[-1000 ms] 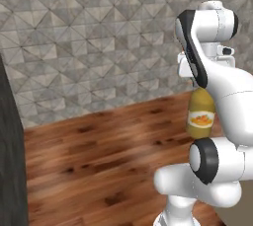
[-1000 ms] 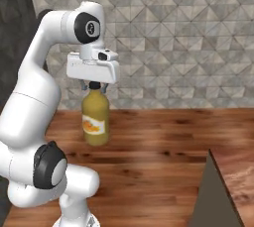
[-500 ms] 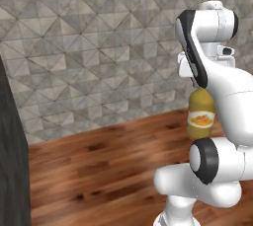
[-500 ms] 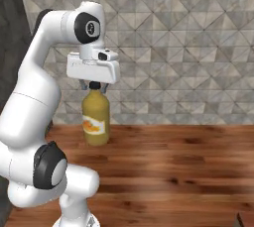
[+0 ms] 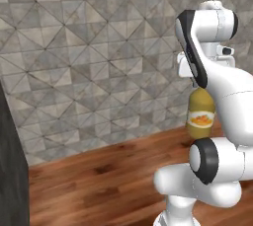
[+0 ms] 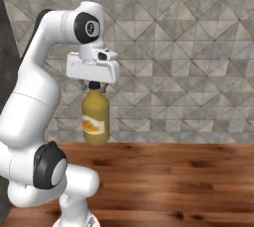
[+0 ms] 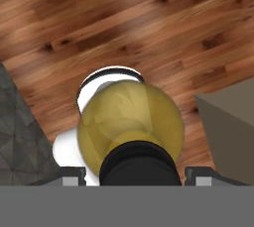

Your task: There is a wine glass and glass cup on the dining counter. Place the wine bottle next to the wine glass and the juice bottle next to the glass cup.

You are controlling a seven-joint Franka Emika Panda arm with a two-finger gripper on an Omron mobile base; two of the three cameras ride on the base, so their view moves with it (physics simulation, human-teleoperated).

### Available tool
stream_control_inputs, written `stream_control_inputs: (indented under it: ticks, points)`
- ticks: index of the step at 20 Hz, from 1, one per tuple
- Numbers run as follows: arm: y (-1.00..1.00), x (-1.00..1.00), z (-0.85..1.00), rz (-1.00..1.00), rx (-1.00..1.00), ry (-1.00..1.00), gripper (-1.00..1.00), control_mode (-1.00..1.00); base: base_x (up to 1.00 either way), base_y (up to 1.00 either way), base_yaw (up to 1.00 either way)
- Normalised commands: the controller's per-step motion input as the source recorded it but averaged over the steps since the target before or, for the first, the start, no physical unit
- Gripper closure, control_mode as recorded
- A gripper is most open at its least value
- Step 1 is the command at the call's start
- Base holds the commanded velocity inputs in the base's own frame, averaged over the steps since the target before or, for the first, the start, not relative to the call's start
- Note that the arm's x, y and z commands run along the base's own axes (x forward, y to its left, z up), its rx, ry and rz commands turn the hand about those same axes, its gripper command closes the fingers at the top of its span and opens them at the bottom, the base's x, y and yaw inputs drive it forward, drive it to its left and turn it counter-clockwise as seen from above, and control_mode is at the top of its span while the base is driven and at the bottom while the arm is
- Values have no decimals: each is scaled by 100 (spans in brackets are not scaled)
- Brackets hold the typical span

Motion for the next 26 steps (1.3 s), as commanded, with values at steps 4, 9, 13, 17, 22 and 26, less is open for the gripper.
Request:
stream_control_inputs:
  ticks: [4,9,13,17,22,26]
  points:
    - [0,0,0,0,0,0,100,100,93,-23,0]
    - [0,0,0,0,0,0,100,100,86,-23,-3]
    - [0,0,0,0,0,0,100,100,75,-23,-12]
    - [0,0,0,0,0,0,100,100,68,-24,-17]
    - [0,0,0,0,0,0,100,100,34,-34,-36]
    - [0,0,0,0,0,0,100,100,0,-32,-72]
